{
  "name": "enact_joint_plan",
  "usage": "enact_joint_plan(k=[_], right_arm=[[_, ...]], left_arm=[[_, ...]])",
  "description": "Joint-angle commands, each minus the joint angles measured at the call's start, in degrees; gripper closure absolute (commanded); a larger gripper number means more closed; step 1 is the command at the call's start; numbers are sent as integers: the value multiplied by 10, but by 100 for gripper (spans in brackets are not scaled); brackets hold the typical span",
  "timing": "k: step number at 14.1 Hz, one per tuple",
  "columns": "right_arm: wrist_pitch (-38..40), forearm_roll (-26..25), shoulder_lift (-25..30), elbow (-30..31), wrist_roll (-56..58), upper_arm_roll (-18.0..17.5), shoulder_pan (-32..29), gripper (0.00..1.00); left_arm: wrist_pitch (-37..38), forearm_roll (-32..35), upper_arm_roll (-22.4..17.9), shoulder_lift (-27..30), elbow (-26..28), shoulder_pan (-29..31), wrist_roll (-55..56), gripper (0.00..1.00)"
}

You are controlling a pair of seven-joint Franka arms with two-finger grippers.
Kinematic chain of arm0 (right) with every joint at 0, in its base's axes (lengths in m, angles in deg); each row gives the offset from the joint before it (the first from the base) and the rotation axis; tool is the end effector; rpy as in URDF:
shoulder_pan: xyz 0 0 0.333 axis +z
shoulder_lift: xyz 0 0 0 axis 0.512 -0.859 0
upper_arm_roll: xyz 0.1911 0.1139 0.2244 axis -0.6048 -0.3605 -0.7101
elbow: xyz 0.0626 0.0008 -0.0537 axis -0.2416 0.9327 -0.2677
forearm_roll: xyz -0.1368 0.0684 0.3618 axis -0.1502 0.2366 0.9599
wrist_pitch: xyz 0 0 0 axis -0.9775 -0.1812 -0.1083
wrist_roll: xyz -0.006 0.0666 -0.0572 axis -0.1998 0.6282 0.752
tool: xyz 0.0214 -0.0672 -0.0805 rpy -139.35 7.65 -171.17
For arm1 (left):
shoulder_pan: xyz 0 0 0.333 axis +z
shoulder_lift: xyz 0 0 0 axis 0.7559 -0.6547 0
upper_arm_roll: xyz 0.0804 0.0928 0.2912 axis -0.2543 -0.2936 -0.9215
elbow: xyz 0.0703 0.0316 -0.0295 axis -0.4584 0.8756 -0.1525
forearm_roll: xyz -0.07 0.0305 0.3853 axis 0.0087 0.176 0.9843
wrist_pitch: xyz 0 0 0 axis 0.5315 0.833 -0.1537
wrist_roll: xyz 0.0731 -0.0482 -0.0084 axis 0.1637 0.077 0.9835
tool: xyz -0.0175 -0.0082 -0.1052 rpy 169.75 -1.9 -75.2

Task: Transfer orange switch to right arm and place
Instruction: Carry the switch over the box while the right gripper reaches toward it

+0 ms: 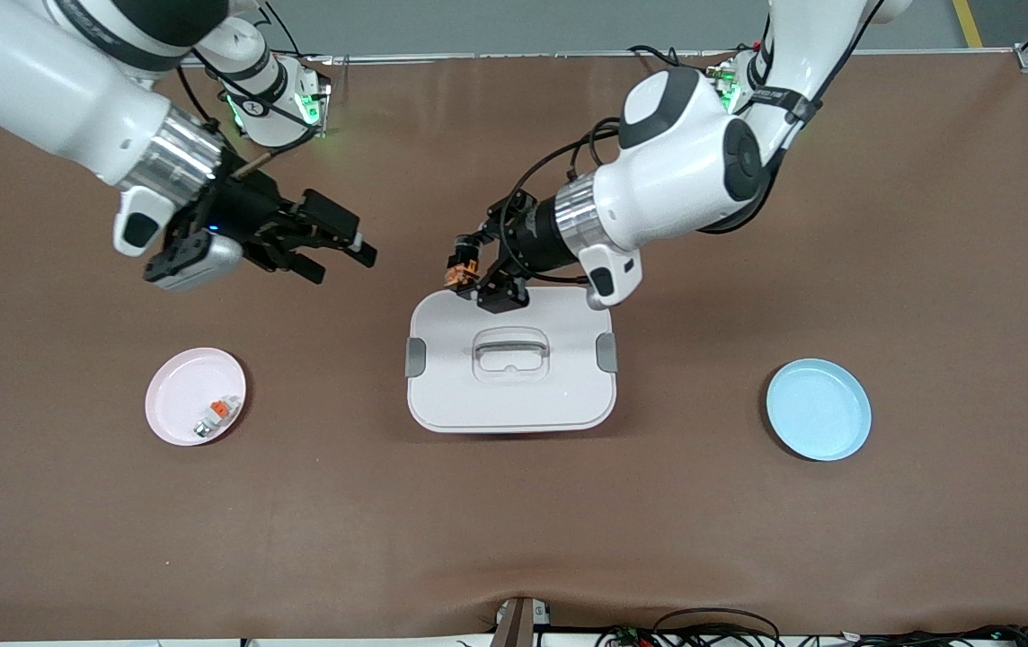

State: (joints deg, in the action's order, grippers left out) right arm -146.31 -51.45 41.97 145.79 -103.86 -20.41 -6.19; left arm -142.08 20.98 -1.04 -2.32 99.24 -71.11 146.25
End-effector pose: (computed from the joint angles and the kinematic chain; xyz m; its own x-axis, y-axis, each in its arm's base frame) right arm 0.5532 0.2595 0.5874 0.9873 -0.1270 0.0950 -0.0484 -0.8114 -0.5825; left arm 0.5426 -0.4728 0.5027 0.0871 0.6638 -0.7429 0.9953 -0.0904 0.0360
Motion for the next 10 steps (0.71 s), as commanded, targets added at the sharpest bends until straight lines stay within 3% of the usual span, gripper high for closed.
enact_joint_plan(k=[1,5,10], right_arm=[[-8,11,-1,9,14,7,15,0],[-15,8,-15,14,14,7,21,0],[-83,21,-19,58,-6,6,57,0]], left_arm=[[-16,-4,-5,-12,-14,-21,9,74],[-22,-4,-5,-14,-14,-23,8,74],[-22,-1,-5,-13,-14,-23,8,74]])
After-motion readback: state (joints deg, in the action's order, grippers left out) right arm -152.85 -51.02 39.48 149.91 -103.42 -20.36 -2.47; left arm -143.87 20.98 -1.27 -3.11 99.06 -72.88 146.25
